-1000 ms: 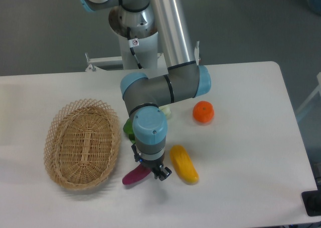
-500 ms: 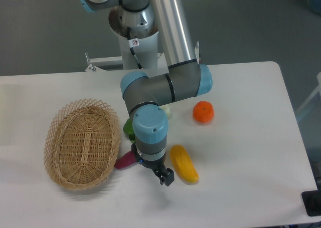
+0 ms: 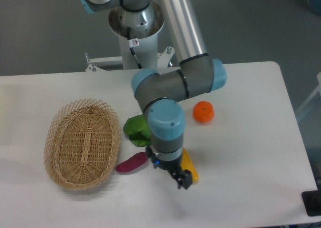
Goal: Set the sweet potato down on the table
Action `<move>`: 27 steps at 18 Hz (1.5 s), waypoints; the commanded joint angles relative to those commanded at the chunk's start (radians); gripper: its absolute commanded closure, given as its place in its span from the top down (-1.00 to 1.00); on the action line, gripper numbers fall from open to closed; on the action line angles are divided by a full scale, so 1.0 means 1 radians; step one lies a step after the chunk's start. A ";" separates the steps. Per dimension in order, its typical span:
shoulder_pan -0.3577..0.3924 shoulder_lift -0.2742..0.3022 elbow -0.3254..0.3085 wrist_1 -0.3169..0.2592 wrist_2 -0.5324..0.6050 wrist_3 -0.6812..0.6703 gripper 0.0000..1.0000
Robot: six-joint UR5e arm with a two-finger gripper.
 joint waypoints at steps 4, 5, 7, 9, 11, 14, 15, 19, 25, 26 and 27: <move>0.061 -0.003 0.066 -0.084 -0.002 0.058 1.00; 0.077 -0.006 0.087 -0.116 -0.003 0.083 1.00; 0.106 -0.014 0.121 -0.153 -0.006 0.118 1.00; 0.130 -0.018 0.135 -0.160 -0.008 0.144 1.00; 0.153 -0.018 0.140 -0.164 -0.009 0.216 1.00; 0.183 -0.020 0.150 -0.179 -0.011 0.247 1.00; 0.184 -0.023 0.155 -0.181 -0.009 0.249 1.00; 0.209 -0.035 0.195 -0.244 -0.009 0.287 1.00; 0.226 -0.046 0.209 -0.259 -0.011 0.313 1.00; 0.226 -0.046 0.206 -0.259 -0.011 0.313 1.00; 0.226 -0.044 0.200 -0.255 -0.009 0.313 1.00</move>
